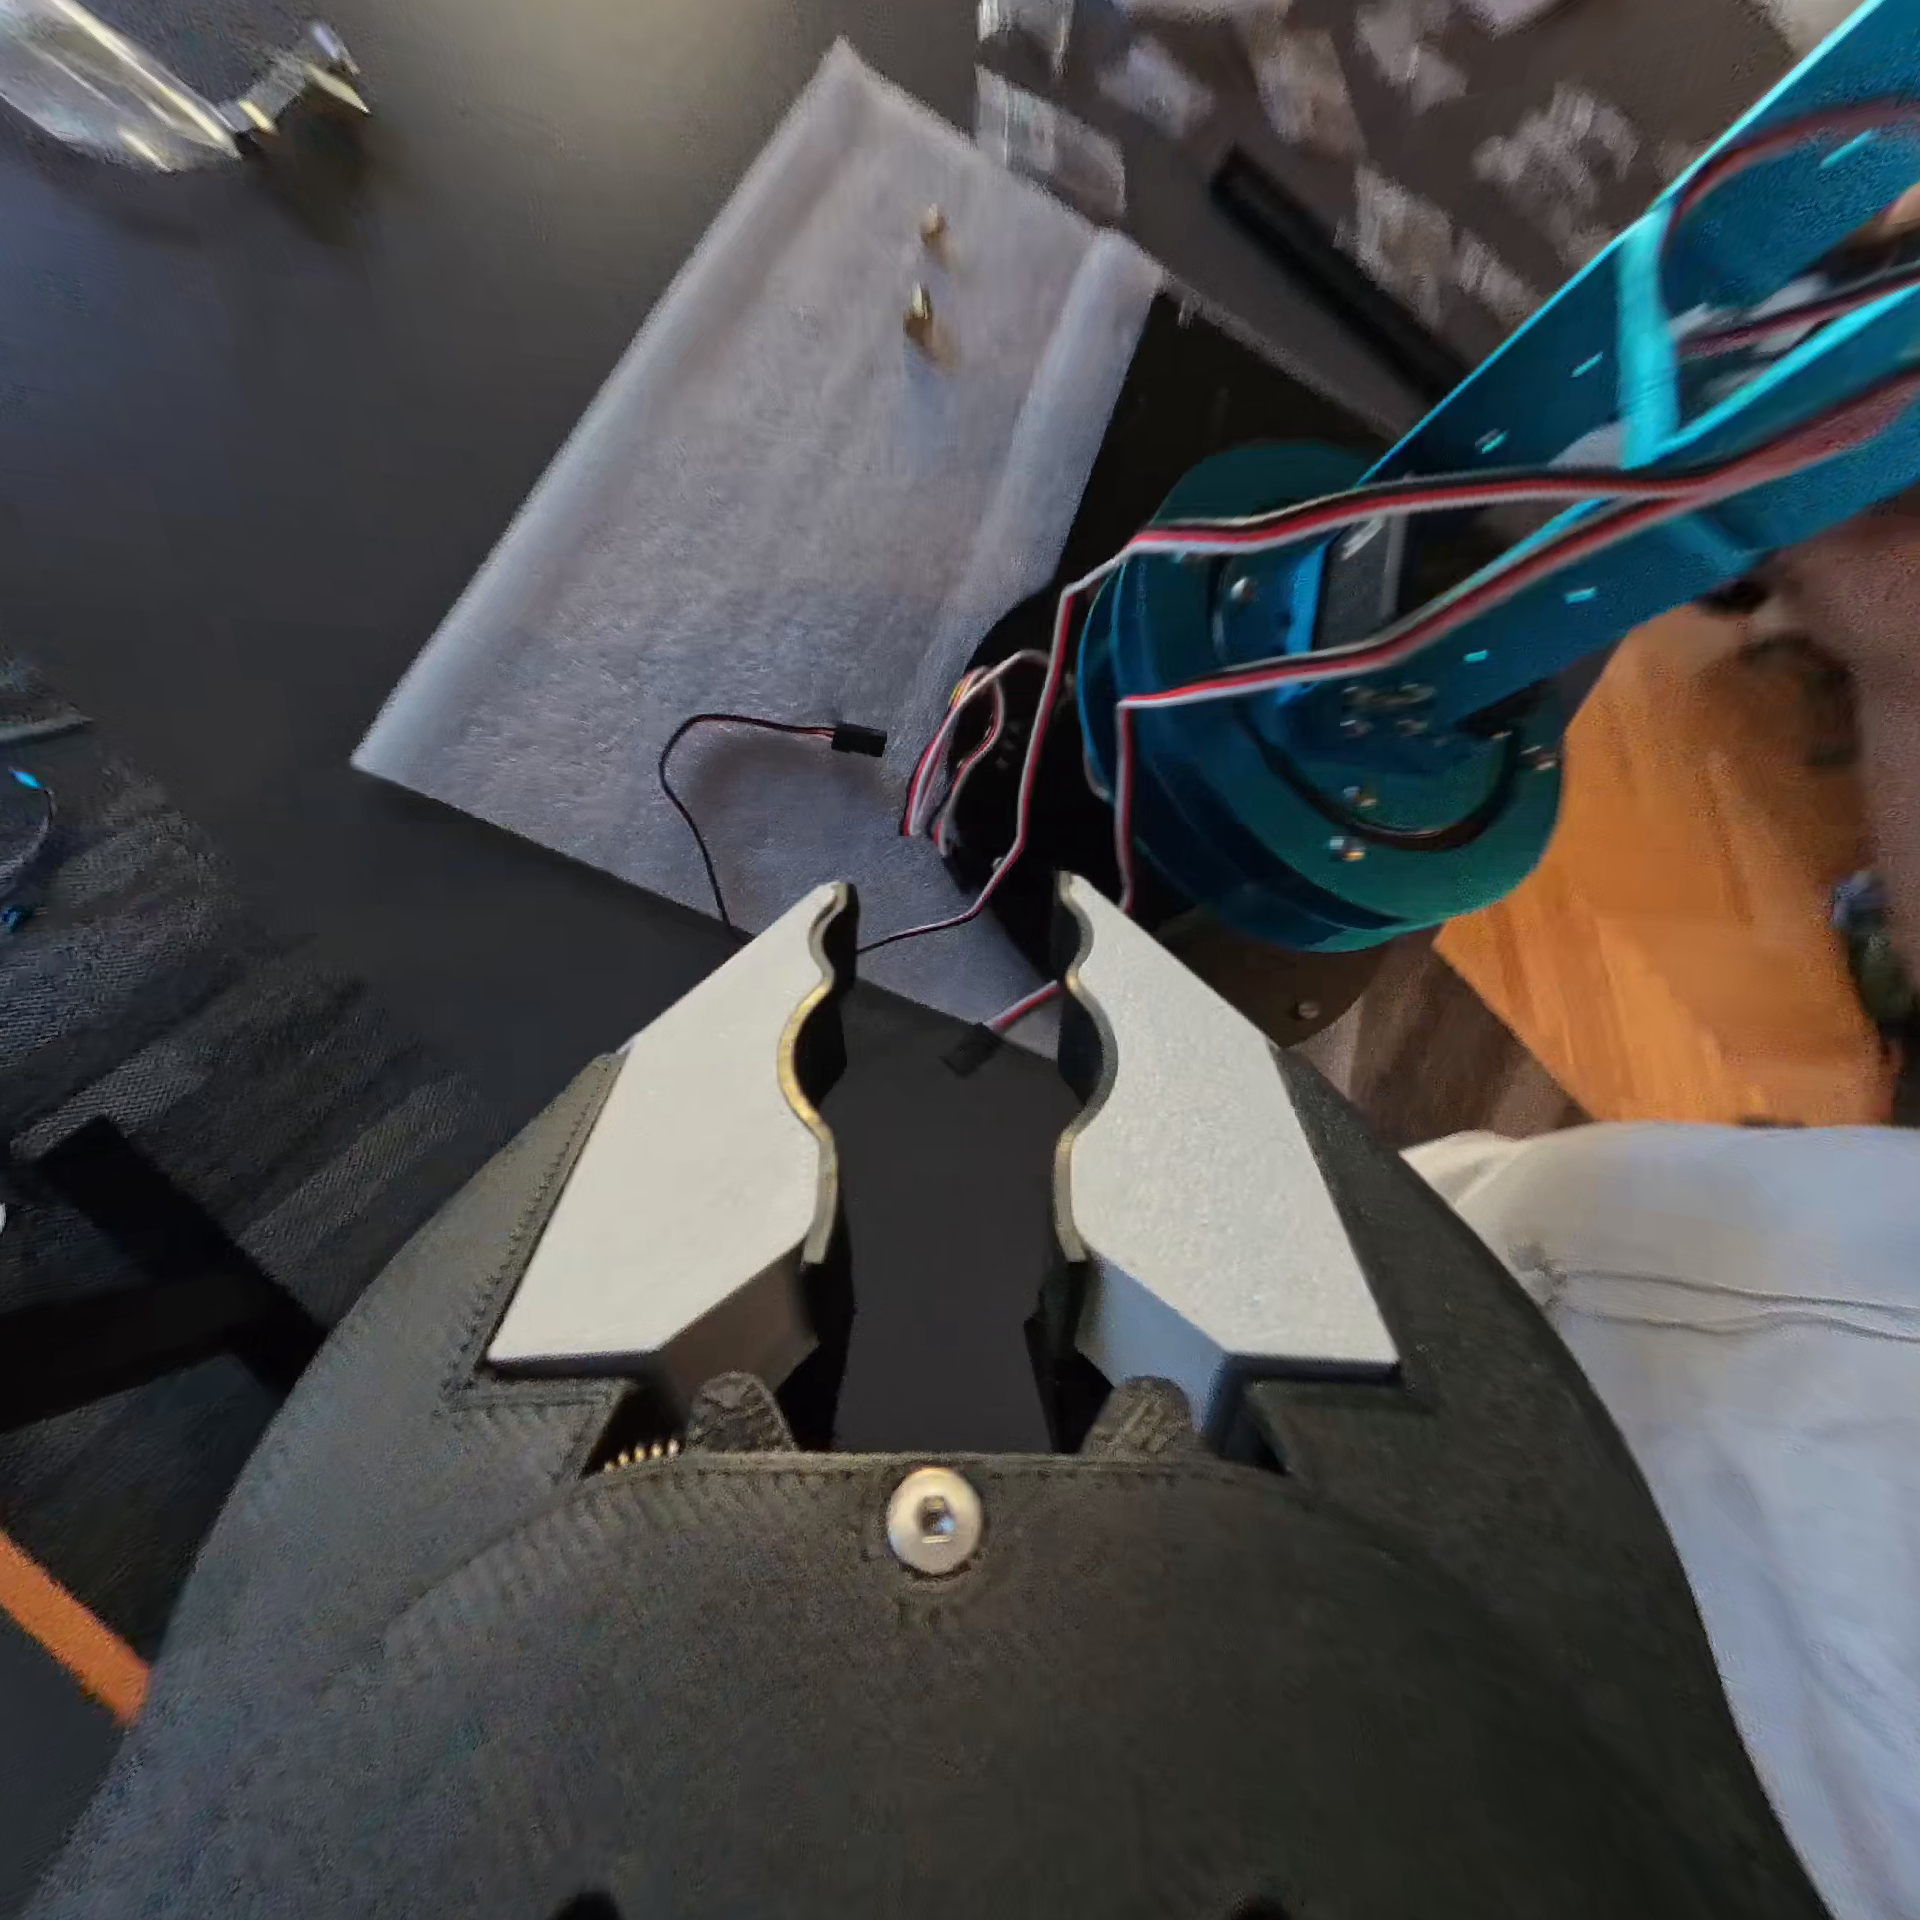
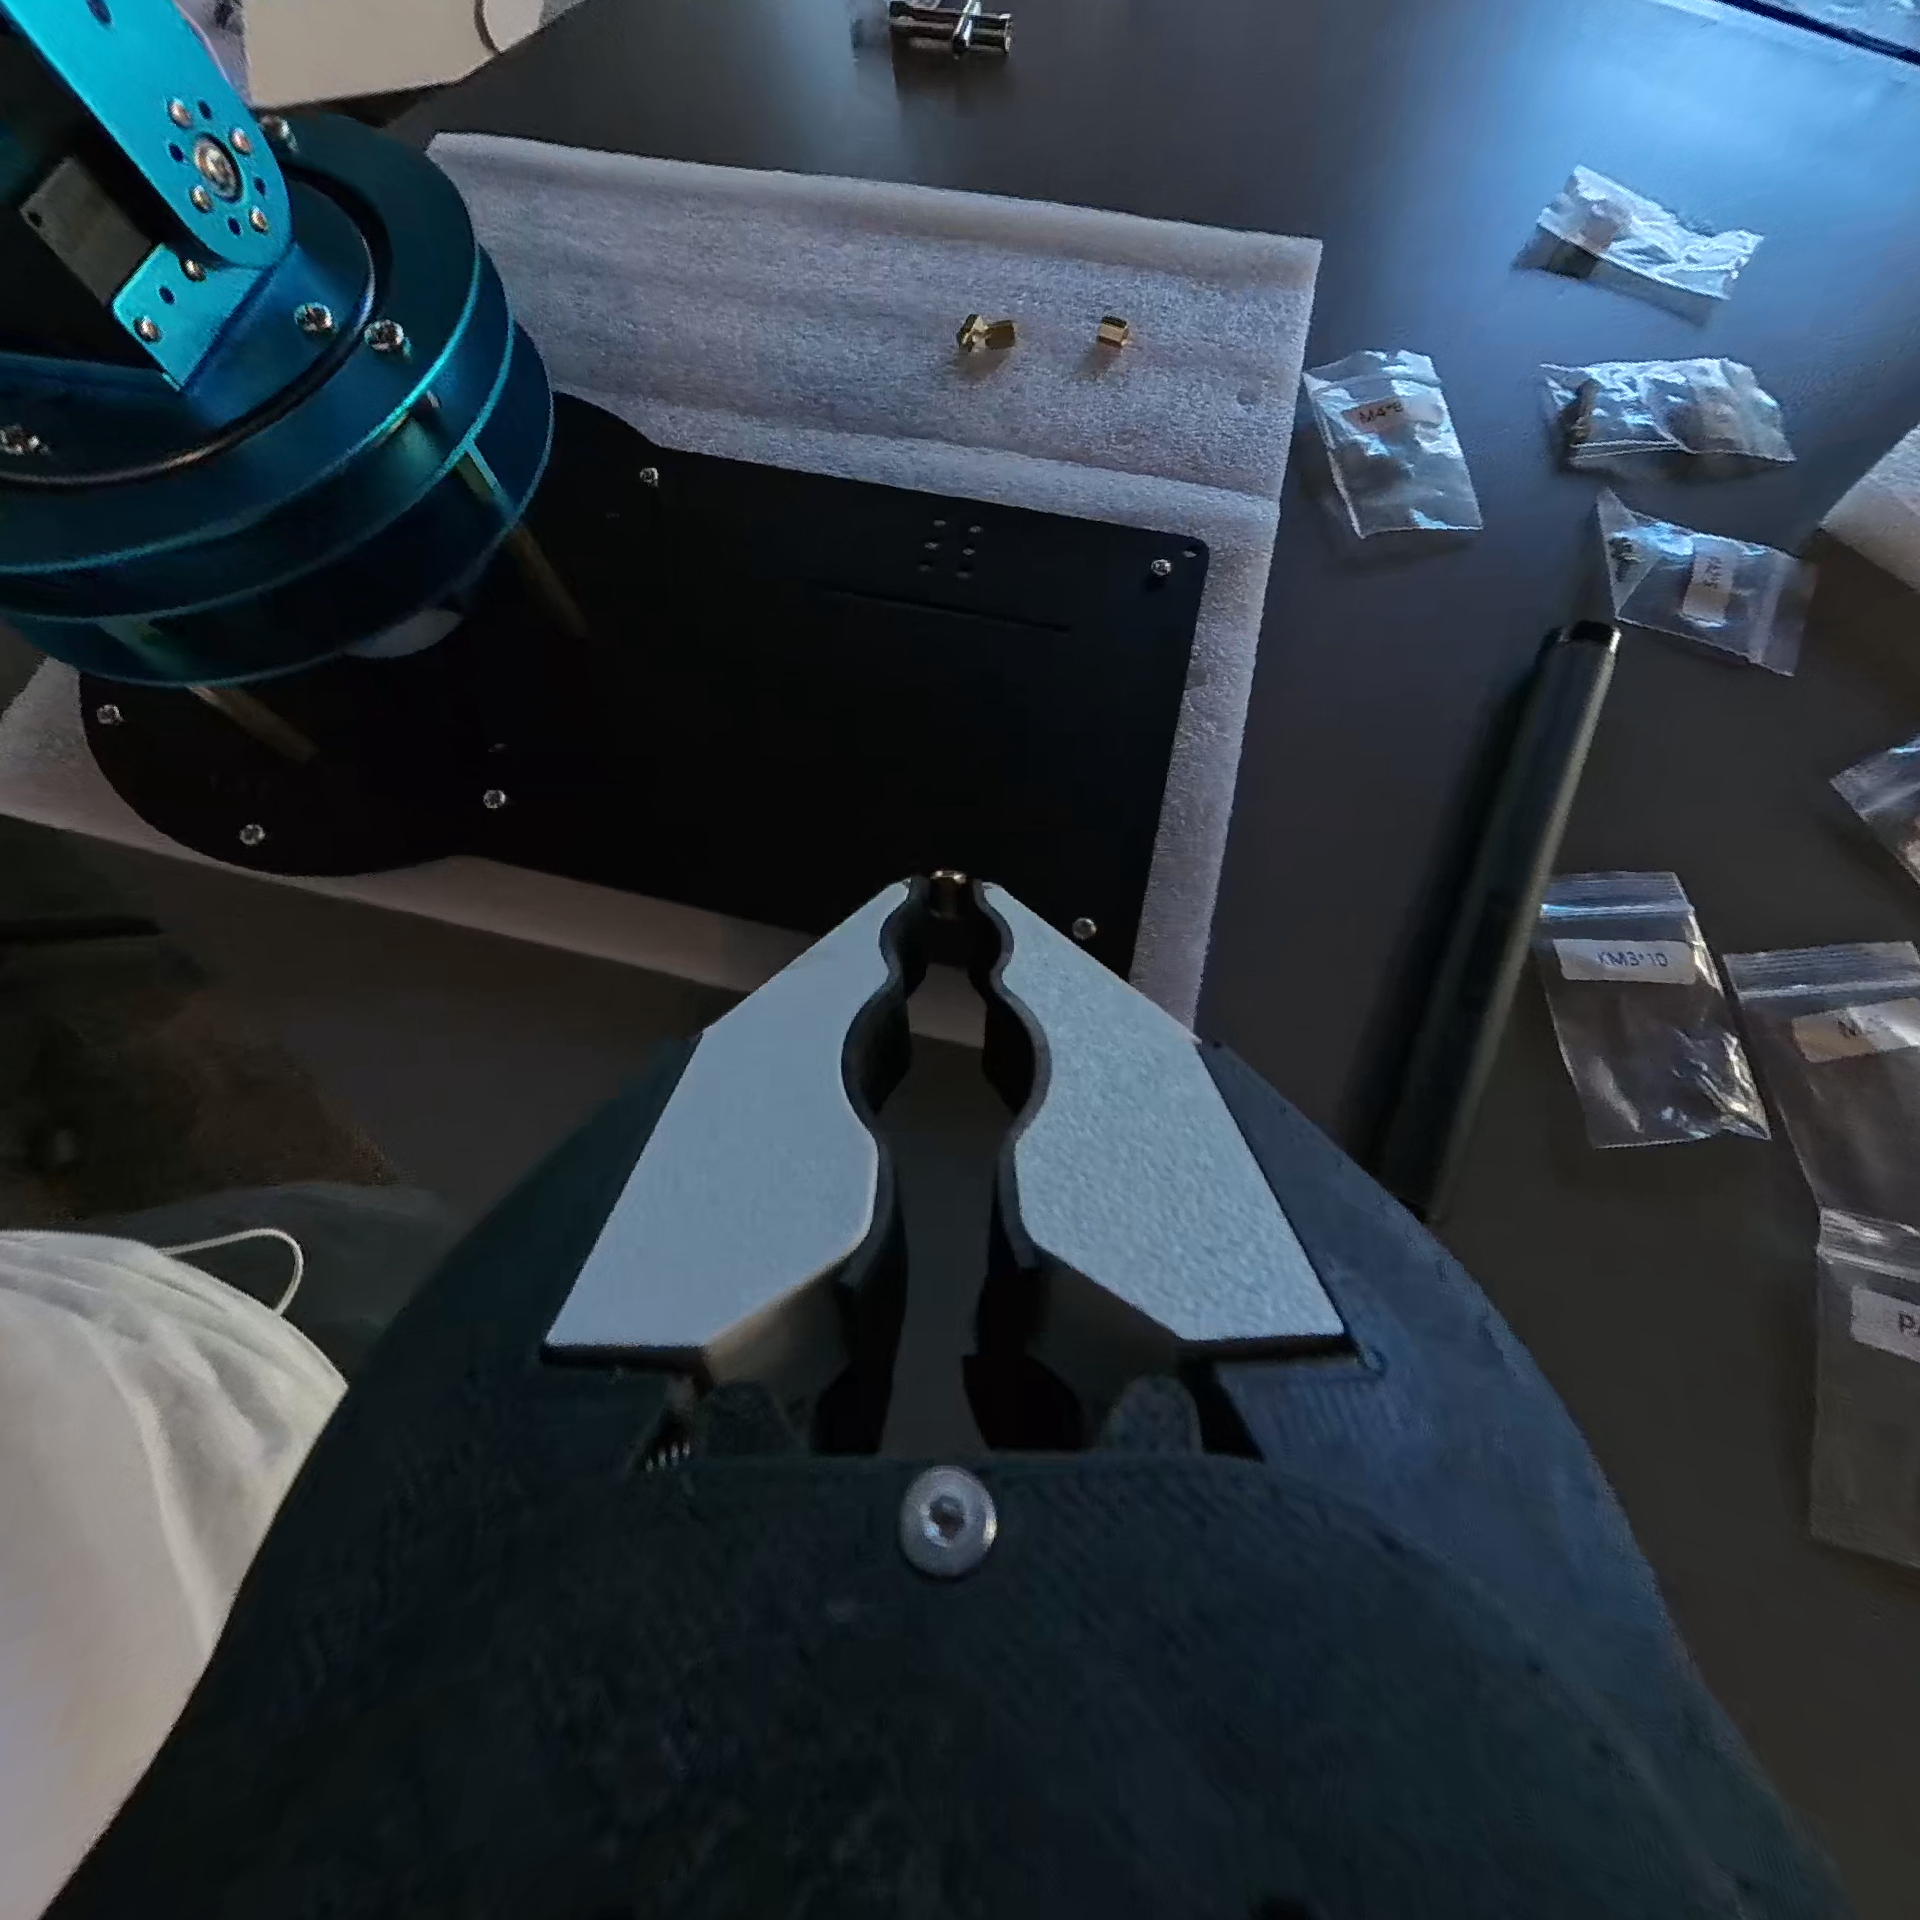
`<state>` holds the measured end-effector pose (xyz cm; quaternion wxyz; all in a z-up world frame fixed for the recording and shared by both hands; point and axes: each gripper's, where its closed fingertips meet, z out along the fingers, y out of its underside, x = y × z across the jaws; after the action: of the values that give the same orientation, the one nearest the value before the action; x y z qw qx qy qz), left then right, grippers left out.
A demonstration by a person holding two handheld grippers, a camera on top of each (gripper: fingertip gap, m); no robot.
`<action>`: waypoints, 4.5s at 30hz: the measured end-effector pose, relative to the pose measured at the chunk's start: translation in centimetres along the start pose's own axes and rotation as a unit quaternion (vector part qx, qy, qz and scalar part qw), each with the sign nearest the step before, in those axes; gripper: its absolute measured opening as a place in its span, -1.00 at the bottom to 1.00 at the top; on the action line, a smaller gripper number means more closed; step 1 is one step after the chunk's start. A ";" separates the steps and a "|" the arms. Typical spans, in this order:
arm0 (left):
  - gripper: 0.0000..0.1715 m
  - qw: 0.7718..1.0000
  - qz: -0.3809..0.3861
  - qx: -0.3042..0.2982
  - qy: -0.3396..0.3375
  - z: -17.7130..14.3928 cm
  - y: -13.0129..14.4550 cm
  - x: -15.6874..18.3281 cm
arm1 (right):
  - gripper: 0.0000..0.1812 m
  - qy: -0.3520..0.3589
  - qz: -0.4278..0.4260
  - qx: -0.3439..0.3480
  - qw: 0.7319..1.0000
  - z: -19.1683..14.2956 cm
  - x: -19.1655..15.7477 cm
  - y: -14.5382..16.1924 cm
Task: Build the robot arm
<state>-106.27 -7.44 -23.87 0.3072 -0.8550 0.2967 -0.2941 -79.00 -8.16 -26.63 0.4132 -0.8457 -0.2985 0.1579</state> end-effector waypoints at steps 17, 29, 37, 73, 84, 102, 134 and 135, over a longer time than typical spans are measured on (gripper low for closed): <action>0.20 0.945 0.159 0.284 -0.022 -8.1 -10.3 12.4 | -0.94 -0.075 -0.019 0.021 0.997 0.1 -0.5 -0.4; -0.06 0.939 0.225 0.251 0.065 -4.3 -15.2 15.7 | -0.94 -0.028 -0.013 0.026 0.999 0.1 0.3 -0.8; -0.71 0.932 0.251 0.262 0.024 -3.2 -15.8 15.3 | -0.94 -0.029 -0.013 0.015 0.999 0.9 -0.6 -0.2; -0.68 0.944 0.199 0.265 0.010 -2.5 -15.7 15.0 | -0.93 -0.039 -0.052 -0.141 0.988 1.4 7.9 2.3; -0.68 0.944 0.199 0.262 0.012 -2.5 -15.7 15.1 | -0.91 -0.045 -0.078 -0.179 0.980 2.2 8.6 2.8; -0.68 0.945 0.199 0.261 0.014 -2.5 -15.7 15.2 | -0.64 -0.001 -0.467 0.176 0.867 -0.5 -9.6 -1.4; -0.69 0.955 0.189 0.230 0.021 -2.4 -15.5 15.0 | -0.97 0.025 -0.557 0.138 0.819 3.9 -11.6 0.3; -0.69 0.955 0.188 0.229 0.021 -2.4 -15.5 15.0 | -0.97 0.027 -0.557 0.140 0.818 3.9 -11.6 0.3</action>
<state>-93.09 -8.74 -6.70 0.5382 -0.6839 0.3833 -0.3093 -89.81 -13.34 -28.98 0.5523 -0.4722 -0.6820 -0.0826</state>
